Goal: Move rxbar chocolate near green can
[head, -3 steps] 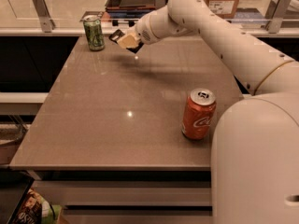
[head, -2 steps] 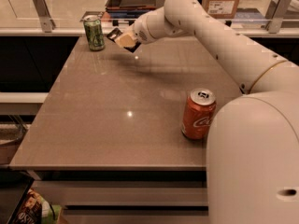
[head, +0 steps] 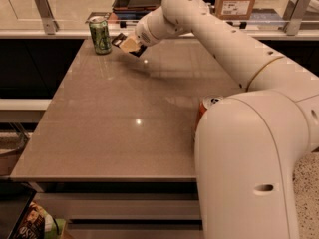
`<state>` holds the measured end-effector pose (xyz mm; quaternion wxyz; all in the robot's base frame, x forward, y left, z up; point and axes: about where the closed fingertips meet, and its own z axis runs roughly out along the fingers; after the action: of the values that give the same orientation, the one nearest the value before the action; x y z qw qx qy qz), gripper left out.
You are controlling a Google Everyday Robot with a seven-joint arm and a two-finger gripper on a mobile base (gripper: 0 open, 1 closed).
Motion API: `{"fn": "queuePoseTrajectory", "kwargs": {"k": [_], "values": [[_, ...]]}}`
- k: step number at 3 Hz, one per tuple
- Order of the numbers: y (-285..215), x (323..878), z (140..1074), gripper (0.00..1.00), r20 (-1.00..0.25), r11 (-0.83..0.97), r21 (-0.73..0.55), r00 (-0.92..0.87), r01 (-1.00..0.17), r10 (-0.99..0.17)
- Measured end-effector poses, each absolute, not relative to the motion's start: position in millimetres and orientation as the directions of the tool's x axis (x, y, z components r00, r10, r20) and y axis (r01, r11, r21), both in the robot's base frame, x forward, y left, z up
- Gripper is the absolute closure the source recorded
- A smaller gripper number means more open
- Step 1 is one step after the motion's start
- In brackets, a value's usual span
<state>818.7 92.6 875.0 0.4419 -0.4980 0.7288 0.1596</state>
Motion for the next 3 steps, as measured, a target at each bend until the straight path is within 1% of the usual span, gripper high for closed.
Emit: {"fn": "queuePoseTrajectory", "kwargs": {"k": [1,2,3], "values": [[96.5,817.6,863.0,1.00,-0.782,0.447,-0.202,-0.132,-0.872,-0.609],[98.9,817.4,860.8,0.82,-0.782,0.444,-0.199,-0.132,-0.874,-0.609],[101.3,817.1,858.2,0.59,-0.781,0.441,-0.196,-0.132,-0.876,-0.610]]}}
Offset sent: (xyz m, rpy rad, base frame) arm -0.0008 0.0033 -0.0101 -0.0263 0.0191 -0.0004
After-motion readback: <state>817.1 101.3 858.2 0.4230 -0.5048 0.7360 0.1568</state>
